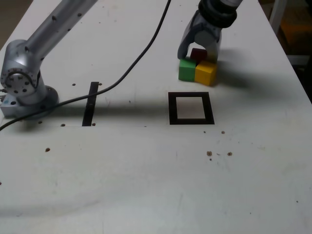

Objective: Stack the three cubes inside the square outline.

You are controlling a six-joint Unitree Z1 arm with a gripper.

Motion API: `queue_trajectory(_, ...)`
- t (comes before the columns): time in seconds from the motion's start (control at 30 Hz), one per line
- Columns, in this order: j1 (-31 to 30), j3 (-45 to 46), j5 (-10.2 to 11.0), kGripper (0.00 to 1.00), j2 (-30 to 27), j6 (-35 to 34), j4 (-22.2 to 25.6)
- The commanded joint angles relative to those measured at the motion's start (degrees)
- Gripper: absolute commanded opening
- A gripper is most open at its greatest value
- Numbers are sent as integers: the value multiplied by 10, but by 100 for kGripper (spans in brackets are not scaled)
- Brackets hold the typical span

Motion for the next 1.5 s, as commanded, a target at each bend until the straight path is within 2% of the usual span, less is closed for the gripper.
queue_trajectory(0.0, -2, -1, 0, 56, 4, 3, -3)
queue_trajectory(0.23, -12, 0, -1, 50, 4, 9, -7)
queue_trajectory(0.4, -14, -4, -1, 38, -4, 9, -15)
queue_trajectory(0.63, -15, -6, 5, 32, -17, 9, -8)
queue_trajectory(0.73, -19, -17, 20, 26, -38, 7, 7)
queue_trajectory(0.87, -26, -39, 37, 24, -83, 4, 44)
queue_trajectory(1.0, -41, -42, 36, 24, -135, -12, 77)
queue_trajectory(1.17, -95, 7, 25, 23, -177, -74, 81)
queue_trajectory(1.37, -198, 76, 41, 21, -190, -177, 77)
queue_trajectory(1.47, -247, 105, 35, 21, -190, -223, 67)
